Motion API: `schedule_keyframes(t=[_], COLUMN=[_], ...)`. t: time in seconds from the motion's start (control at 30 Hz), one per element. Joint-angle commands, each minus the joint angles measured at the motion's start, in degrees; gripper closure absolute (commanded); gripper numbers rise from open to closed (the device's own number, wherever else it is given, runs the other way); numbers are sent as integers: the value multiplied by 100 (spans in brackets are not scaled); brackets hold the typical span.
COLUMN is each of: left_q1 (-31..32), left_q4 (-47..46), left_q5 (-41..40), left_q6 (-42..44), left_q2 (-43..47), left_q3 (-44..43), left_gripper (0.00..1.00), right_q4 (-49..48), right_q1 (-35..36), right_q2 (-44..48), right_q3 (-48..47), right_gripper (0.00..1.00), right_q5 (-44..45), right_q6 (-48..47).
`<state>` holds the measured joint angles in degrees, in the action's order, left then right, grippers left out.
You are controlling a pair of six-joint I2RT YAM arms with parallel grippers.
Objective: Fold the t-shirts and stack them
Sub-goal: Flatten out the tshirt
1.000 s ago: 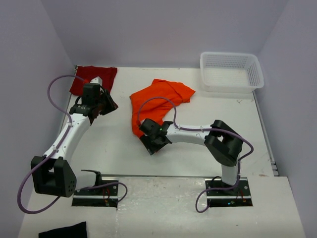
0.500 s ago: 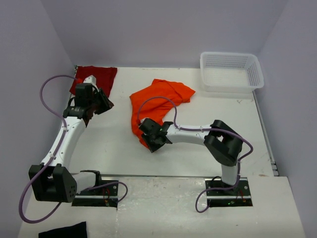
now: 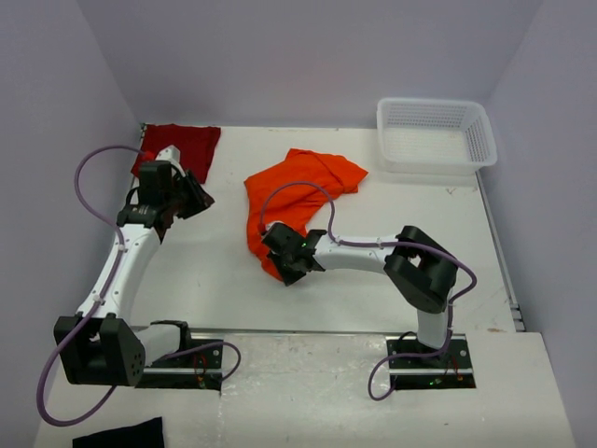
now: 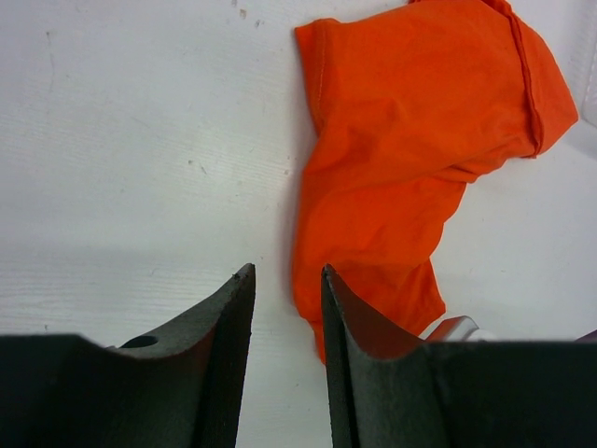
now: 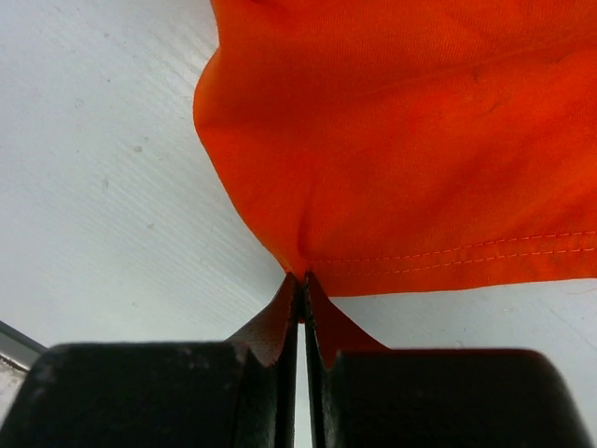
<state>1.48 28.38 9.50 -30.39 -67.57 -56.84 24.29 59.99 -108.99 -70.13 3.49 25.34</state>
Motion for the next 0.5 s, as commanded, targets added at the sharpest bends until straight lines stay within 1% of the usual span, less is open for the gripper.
schedule_keyframes(t=[0.0, 0.03, 0.1, 0.13, 0.2, 0.23, 0.27, 0.3, 0.33, 0.37, 0.4, 0.43, 0.47], left_q1=[-68, -68, -68, -68, -68, -68, -68, -68, -68, -68, -68, -68, -68], left_q4=[-69, -78, -26, 9, 36, 36, 10, -51, -113, -174, -262, -280, -289], left_q5=[79, 0, -288, -465, -527, -510, -467, -275, -160, -63, 121, 175, 210], left_q6=[113, 104, 69, 16, -45, -89, -133, -195, -221, -256, -300, -318, -327], left_q2=[147, 165, 235, 279, 332, 350, 385, 429, 464, 560, 613, 648, 762], left_q3=[120, 147, 234, 313, 401, 445, 550, 621, 700, 848, 920, 972, 1060], left_gripper=[64, 64, 64, 64, 64, 64, 64, 64, 64, 64, 64, 64, 64], right_q4=[452, 671, 979, 1529, 1717, 2180, 2472, 2980, 3237, 3492, 3921, 4073, 4162], right_q1=[57, 66, 83, 92, 101, 92, 92, 92, 92, 92, 92, 92, 92], right_q2=[245, 351, 580, 868, 914, 888, 827, 722, 434, 266, 90, -68, -287], right_q3=[-184, -316, -939, -1524, -2247, -2668, -3647, -4214, -4768, -5965, -6595, -7184, -8147], right_gripper=[100, 100, 100, 100, 100, 100, 100, 100, 100, 100, 100, 100, 100], right_q5=[73, 143, 266, 362, 389, 424, 425, 399, 311, 276, 232, 223, 223], right_q6=[24, -55, -178, -318, -485, -678, -784, -933, -1239, -1382, -1531, -1863, -1997])
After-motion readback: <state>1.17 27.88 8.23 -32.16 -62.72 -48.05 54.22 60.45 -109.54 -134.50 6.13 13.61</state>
